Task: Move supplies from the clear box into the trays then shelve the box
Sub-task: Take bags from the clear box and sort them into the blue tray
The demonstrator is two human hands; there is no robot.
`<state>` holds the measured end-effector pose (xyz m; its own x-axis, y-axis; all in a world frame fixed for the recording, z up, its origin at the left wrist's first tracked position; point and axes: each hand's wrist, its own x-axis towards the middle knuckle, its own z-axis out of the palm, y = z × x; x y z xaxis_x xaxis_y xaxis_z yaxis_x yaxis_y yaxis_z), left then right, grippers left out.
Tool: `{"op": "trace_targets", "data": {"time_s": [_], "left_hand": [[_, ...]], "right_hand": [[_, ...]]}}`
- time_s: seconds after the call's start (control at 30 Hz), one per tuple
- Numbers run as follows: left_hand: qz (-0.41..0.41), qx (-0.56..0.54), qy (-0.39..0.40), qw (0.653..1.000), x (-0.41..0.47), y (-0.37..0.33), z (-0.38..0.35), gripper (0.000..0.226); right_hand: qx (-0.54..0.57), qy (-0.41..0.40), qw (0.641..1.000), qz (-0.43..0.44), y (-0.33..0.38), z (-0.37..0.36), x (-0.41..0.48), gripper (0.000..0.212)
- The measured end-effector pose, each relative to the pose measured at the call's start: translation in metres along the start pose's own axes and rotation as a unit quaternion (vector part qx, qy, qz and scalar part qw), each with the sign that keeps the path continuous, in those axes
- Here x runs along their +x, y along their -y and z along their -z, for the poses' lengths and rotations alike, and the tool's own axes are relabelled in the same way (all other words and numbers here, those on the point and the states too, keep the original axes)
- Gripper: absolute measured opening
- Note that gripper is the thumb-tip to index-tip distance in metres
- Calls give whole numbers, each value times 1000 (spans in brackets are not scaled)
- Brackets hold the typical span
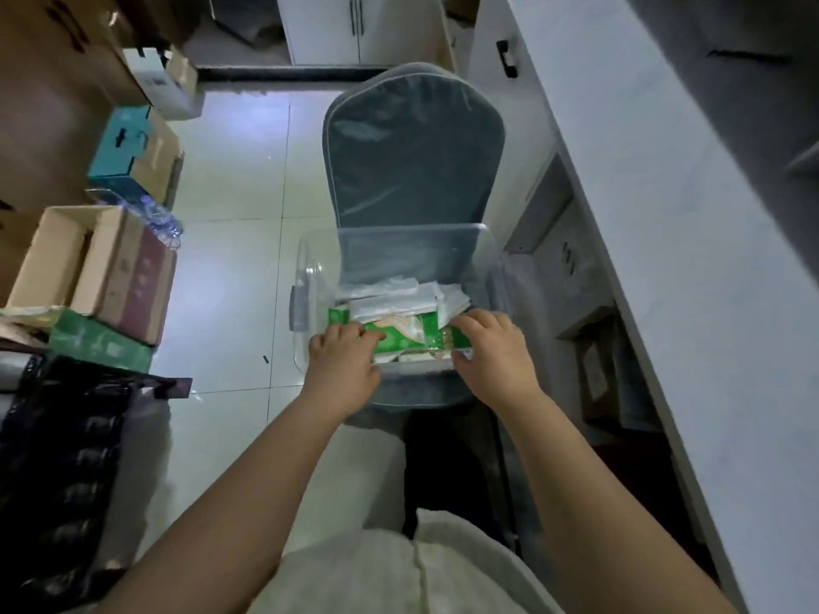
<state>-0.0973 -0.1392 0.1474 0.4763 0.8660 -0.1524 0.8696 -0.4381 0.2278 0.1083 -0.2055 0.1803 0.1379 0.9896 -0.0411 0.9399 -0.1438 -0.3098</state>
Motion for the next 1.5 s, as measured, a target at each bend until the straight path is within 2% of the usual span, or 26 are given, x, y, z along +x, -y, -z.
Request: {"op": "trace_targets", "data": {"time_s": [0.23,0.4,0.6,0.8,1.03,1.13,1.3,1.37,1.43,1.5], "left_hand": [[113,-59,75,989,98,10,-61,53],[151,-73,130,977,162,26,-104,59],[102,-63,237,964,241,54,-181,66],[67,-29,230,970,292,76,-253,60],[10,-13,212,977,300,101,-258,51],[33,-35,184,982,285,115,-234,45],[56,-93,190,976,240,120,-222,39],[67,-90,215,970,233,120,-229,42],[75,-90,237,964,230,121,-236,46],[84,-100,233,964,228,122,-241,47]], "right_hand": [[35,117,992,10,-57,-73,120,46],[57,166,984,6,-83,-128,187,44],[91,195,976,-21,-106,-203,246,43],[72,183,980,-21,-121,-263,283,42],[87,165,982,4,-114,-272,304,36],[109,162,980,25,-102,-267,309,34],[34,314,945,87,-69,-305,335,53],[18,356,931,76,-59,-327,342,63],[-8,364,929,66,-53,-346,343,71],[-55,339,937,58,-50,-360,340,71]]}}
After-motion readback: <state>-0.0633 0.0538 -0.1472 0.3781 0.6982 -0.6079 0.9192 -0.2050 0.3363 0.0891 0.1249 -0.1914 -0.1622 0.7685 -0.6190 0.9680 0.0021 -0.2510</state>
